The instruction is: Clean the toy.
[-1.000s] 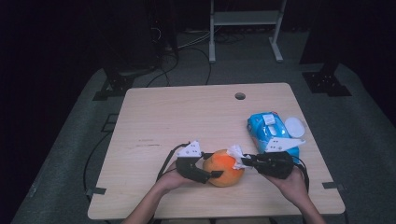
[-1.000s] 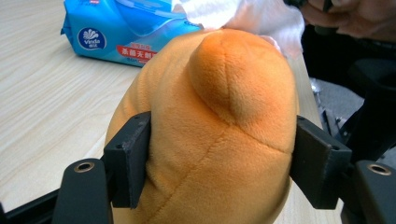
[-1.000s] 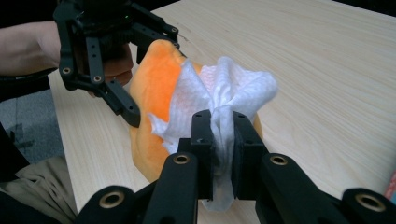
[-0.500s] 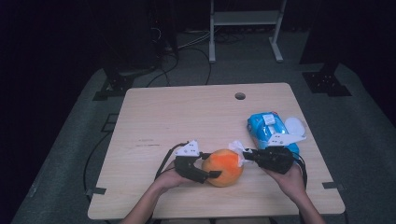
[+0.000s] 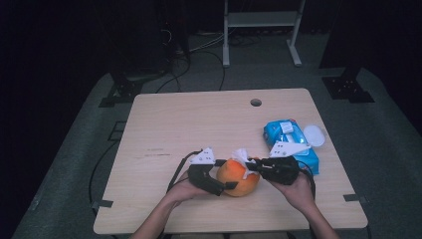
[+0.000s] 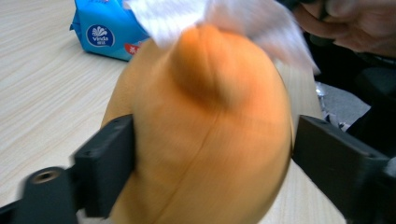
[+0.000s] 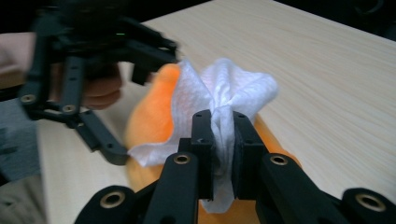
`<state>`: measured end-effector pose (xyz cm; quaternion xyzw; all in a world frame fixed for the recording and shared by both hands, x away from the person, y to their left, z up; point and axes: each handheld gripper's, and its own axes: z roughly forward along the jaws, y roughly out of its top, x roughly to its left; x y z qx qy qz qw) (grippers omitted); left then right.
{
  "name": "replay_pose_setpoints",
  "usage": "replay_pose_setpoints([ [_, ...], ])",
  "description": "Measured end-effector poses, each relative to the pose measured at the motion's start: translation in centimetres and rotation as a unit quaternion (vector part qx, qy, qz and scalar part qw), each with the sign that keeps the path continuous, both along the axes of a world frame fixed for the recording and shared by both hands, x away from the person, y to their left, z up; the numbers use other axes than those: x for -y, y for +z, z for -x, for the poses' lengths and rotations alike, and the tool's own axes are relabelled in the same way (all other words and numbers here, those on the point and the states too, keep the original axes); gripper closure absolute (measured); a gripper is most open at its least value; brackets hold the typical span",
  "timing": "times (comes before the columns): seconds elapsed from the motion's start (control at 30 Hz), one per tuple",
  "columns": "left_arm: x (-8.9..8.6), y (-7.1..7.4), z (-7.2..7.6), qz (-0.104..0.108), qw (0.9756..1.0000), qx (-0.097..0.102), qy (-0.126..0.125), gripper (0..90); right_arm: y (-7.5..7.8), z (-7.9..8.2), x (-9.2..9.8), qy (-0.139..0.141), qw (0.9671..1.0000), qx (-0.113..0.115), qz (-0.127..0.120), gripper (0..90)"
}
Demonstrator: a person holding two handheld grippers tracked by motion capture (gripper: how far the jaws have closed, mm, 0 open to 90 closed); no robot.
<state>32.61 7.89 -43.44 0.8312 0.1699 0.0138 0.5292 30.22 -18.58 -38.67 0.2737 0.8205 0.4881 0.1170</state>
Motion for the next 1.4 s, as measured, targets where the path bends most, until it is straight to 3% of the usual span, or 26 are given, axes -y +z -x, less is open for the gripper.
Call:
replay_pose_setpoints([
  [0.1,0.2,0.1,0.2,-0.004,0.9998,0.012,0.017,28.8,-0.2,-0.5,0.7,-0.013,0.9998,-0.010,-0.011,80.9],
  [0.2,0.3,0.0,0.1,0.003,0.9994,0.004,0.033,34.2,0.0,0.1,0.5,-0.013,0.9998,0.007,-0.013,80.8],
  [0.33,0.5,-0.1,-0.1,0.014,0.9983,-0.013,0.055,34.4,0.6,1.1,-1.0,0.016,0.9993,0.022,-0.025,80.8],
  [0.47,0.1,-0.2,-0.4,0.022,0.9975,-0.025,0.062,34.6,0.5,1.6,-2.5,0.028,0.9989,0.037,0.002,80.8],
  [0.73,-0.7,-0.7,-1.1,0.049,0.9949,-0.053,0.070,35.0,-0.7,1.0,0.2,-0.007,0.9997,0.023,0.008,80.7],
  [0.87,-0.3,-0.5,-0.7,0.039,0.9968,-0.037,0.060,34.9,-1.5,0.3,2.4,-0.040,0.9992,0.003,0.004,80.7],
  [1.07,1.0,-0.1,0.6,0.003,0.9995,0.011,0.028,33.6,-1.9,-0.8,3.8,-0.058,0.9977,-0.021,-0.027,80.7],
  [1.27,1.6,0.0,1.3,-0.014,0.9992,0.038,0.000,31.1,-0.8,-0.6,3.0,-0.038,0.9985,-0.017,-0.036,80.7],
  [1.4,2.1,0.1,1.9,-0.029,0.9976,0.061,-0.016,31.3,0.2,-0.2,1.4,-0.006,0.9994,-0.011,-0.033,80.7],
])
